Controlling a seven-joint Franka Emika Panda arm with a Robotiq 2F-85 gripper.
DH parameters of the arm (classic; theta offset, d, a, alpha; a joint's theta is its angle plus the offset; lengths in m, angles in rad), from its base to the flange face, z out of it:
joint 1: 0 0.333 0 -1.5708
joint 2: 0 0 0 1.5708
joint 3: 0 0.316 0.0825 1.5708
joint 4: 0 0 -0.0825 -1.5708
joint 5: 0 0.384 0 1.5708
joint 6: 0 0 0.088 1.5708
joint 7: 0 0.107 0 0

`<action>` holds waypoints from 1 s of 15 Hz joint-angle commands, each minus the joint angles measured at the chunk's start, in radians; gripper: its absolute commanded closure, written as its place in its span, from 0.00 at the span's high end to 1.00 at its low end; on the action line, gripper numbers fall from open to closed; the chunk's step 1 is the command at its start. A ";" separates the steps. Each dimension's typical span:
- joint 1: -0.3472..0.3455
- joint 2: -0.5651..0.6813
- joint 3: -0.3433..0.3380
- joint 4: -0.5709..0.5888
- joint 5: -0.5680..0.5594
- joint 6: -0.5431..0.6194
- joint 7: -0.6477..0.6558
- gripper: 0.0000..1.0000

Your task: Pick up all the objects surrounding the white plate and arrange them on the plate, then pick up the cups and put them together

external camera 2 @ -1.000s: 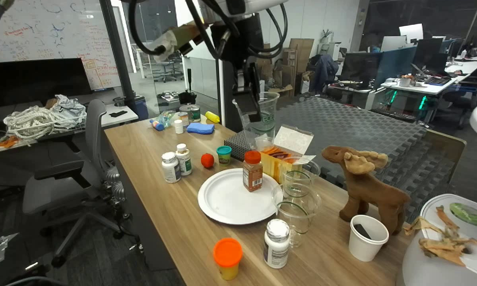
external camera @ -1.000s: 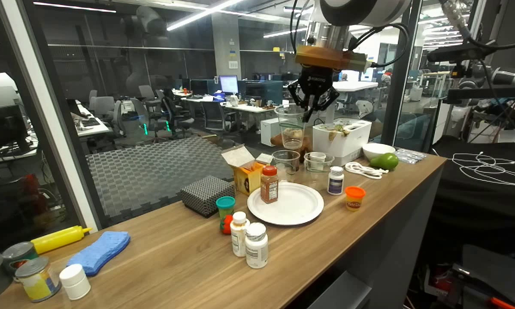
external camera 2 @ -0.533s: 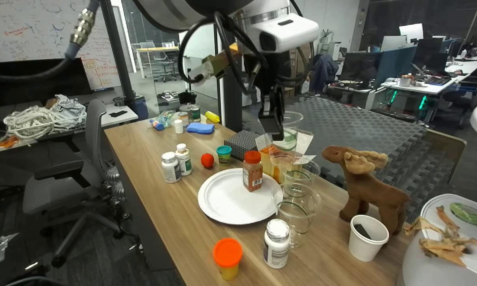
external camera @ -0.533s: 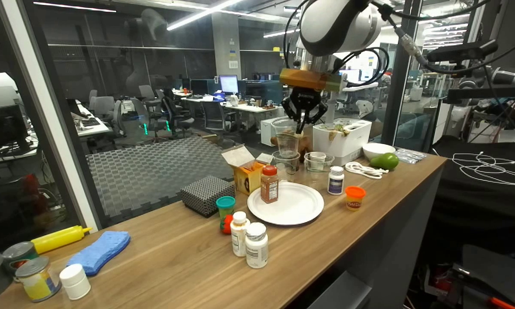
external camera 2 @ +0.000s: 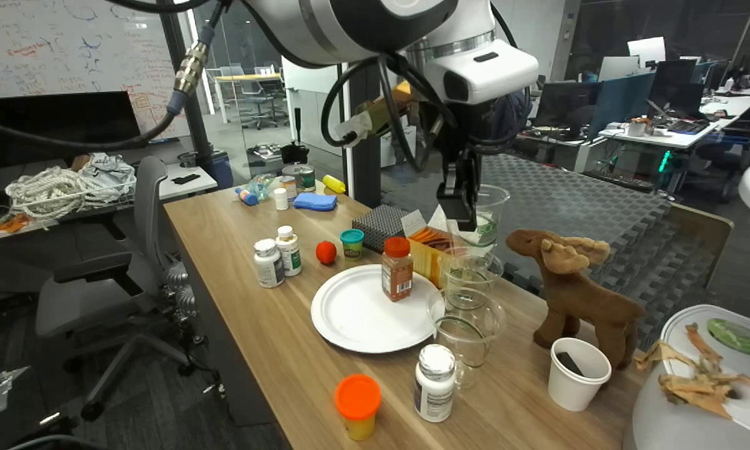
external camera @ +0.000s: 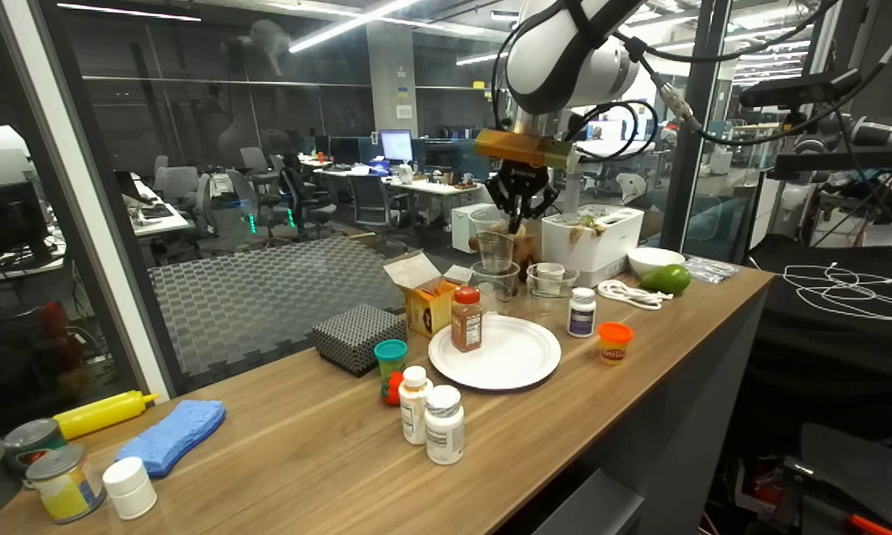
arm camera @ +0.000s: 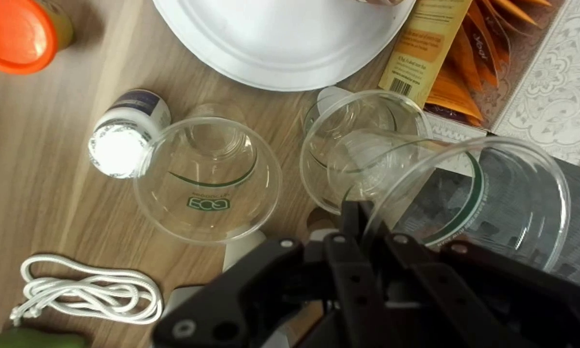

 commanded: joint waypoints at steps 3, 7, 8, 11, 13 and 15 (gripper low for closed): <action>-0.001 0.052 0.012 0.037 0.128 0.008 -0.045 0.08; 0.019 0.070 -0.009 0.034 0.107 0.009 -0.018 0.40; 0.021 0.070 -0.016 0.032 0.098 0.009 -0.014 0.49; 0.021 0.062 -0.028 0.020 0.092 0.015 -0.008 0.72; 0.021 0.049 -0.036 0.010 0.091 0.022 -0.004 0.85; 0.026 0.033 -0.056 -0.002 0.066 0.019 0.011 0.99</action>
